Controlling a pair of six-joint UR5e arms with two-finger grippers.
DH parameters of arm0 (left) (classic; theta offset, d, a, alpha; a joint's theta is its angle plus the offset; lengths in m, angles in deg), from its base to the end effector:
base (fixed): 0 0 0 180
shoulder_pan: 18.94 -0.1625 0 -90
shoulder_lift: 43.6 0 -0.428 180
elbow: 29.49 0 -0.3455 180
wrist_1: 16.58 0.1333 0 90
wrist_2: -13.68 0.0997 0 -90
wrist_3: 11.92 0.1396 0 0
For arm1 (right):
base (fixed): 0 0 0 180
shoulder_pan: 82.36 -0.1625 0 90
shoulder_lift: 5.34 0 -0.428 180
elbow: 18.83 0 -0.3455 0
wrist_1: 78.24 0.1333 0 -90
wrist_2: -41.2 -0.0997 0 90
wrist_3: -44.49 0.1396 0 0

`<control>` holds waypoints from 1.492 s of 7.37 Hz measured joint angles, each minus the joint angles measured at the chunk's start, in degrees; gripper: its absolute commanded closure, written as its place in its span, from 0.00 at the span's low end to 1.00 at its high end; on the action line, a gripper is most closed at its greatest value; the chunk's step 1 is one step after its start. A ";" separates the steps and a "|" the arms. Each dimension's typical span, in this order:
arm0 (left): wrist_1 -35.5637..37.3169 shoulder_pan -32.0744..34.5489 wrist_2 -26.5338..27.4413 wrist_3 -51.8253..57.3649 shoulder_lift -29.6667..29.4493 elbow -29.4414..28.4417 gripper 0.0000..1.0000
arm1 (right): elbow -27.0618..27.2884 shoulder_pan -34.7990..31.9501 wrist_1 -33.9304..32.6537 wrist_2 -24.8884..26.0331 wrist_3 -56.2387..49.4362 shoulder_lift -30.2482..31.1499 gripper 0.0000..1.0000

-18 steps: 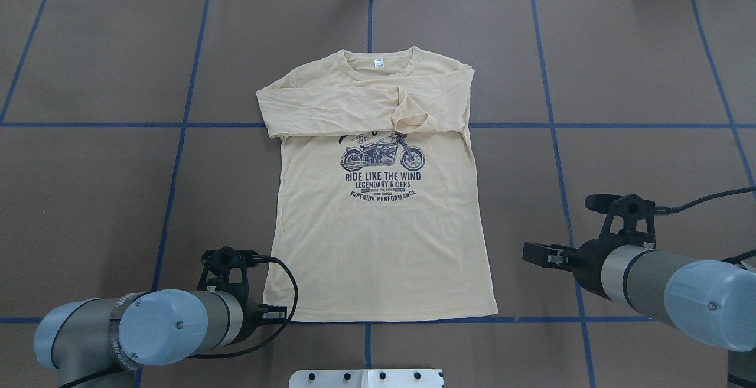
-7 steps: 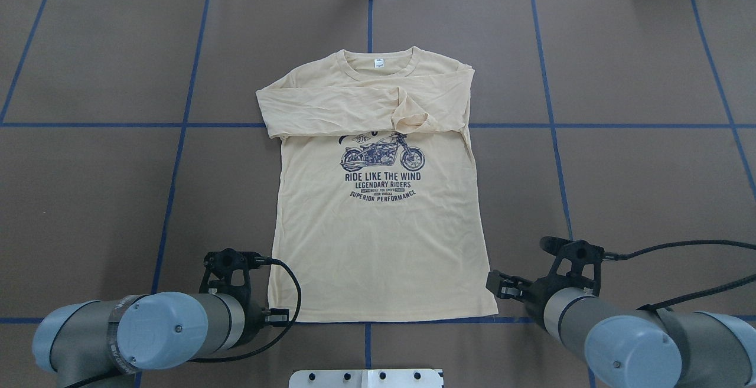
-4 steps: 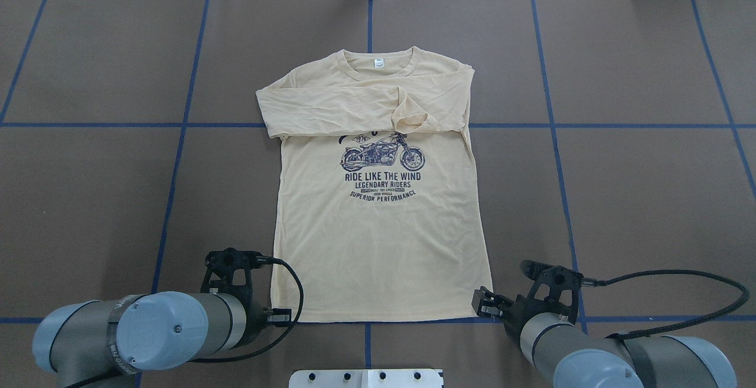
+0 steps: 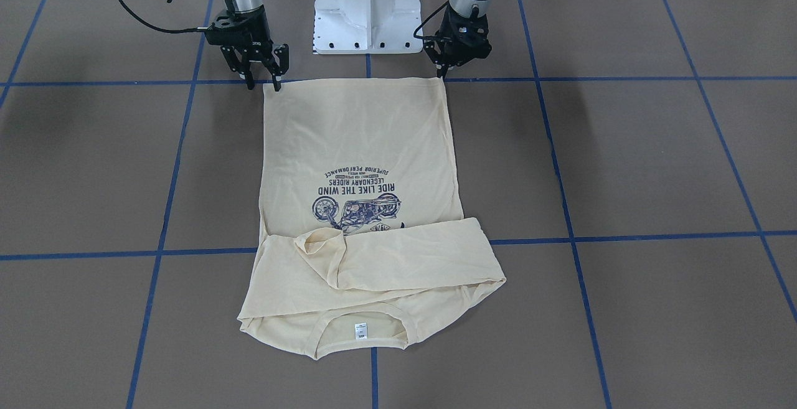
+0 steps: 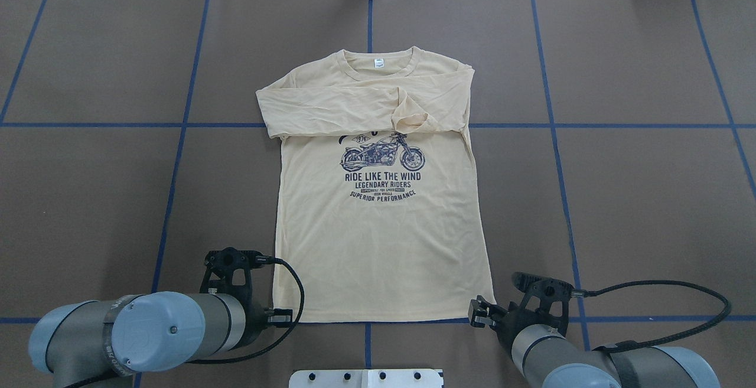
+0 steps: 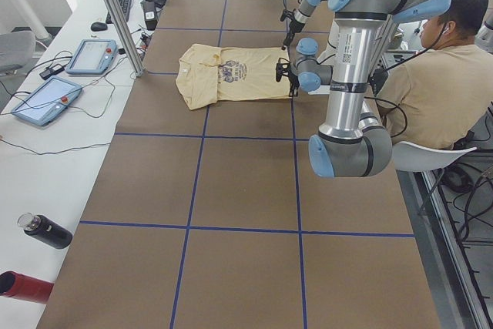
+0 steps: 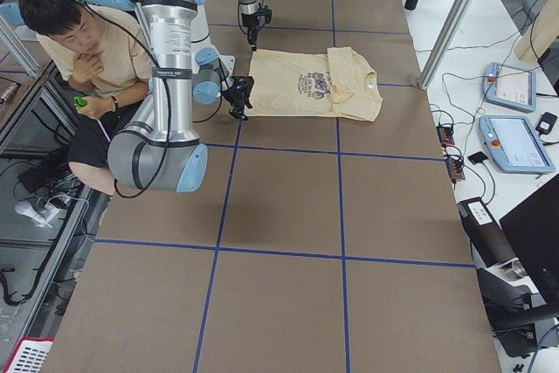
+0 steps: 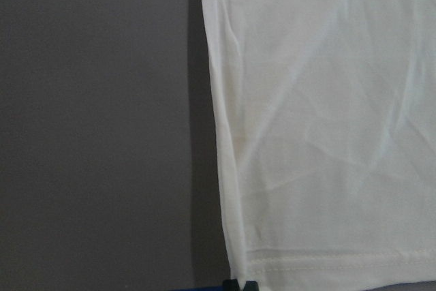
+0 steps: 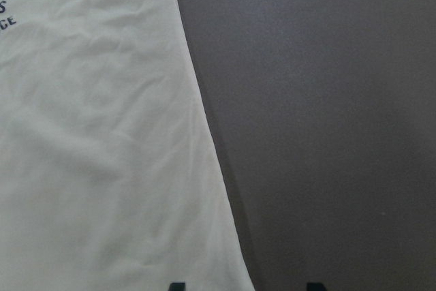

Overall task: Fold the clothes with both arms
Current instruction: 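Lower both grippers onto the hem corners and grasp them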

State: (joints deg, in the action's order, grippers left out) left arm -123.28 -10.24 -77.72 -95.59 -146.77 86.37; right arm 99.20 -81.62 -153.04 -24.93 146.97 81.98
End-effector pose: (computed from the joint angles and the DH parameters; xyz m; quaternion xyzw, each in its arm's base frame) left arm 0.5115 -0.2097 0.3579 0.0504 0.4648 -0.0126 0.8839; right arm -0.4805 -0.1836 0.4308 0.1452 -0.4010 0.1724 0.8879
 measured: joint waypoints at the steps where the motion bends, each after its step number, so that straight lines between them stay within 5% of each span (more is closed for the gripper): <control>1: 0.00 0.00 -0.01 0.00 0.01 0.03 1.00 | -0.04 0.28 0.00 0.37 0.00 0.00 0.46; 4: 0.00 0.00 -0.01 0.00 0.15 0.09 1.00 | -0.45 1.28 0.00 2.26 0.00 -0.46 0.49; 5: 0.00 0.00 -0.01 0.00 0.22 0.18 1.00 | -0.56 1.49 0.00 2.74 0.00 -0.51 0.62; 6: 0.00 0.00 -0.01 0.00 0.28 0.26 1.00 | -0.60 1.58 0.00 3.05 0.00 -0.59 1.00; 11: -0.02 0.00 -0.05 0.02 0.07 0.75 1.00 | 1.02 0.92 -0.06 3.37 -0.19 -1.34 1.00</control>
State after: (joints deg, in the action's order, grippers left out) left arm -123.30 -10.24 -77.77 -95.58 -146.70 87.12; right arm 100.23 -80.70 -153.09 -21.57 146.78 80.64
